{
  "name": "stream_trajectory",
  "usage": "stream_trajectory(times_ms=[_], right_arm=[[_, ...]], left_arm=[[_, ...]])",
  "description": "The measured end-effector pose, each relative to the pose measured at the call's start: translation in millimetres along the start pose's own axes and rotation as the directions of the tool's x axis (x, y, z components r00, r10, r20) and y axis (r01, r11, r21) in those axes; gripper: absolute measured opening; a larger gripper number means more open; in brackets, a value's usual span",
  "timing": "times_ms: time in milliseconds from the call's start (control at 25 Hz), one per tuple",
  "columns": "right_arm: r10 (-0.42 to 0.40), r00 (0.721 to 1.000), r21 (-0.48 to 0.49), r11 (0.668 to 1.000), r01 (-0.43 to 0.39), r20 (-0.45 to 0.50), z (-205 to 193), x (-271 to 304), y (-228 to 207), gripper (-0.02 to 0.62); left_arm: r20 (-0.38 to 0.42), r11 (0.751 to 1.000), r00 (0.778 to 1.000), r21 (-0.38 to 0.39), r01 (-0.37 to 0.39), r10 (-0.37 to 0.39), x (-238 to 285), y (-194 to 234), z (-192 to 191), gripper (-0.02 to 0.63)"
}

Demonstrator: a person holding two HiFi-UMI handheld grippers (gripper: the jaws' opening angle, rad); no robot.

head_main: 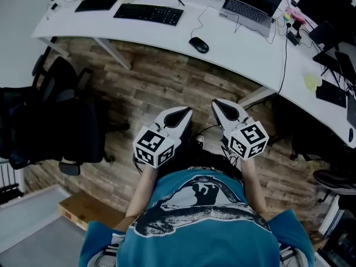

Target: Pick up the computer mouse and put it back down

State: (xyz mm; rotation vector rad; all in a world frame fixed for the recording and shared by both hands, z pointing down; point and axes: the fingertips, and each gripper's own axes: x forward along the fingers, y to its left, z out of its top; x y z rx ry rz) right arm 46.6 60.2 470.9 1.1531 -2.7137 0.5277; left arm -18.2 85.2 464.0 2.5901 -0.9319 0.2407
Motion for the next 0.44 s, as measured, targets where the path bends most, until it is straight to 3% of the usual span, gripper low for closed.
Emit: stream_trajectory(times_ms=[440], right_arm=[[-0.016, 1.0, -0.01, 1.0, 0.016, 0.0, 0.8, -8.0, -3.4, 0.001]], left_arm=[[-0.02, 1.0, 0.999, 0.01, 0.025, -0.025, 5.1, -10.8, -6.0, 0.014]])
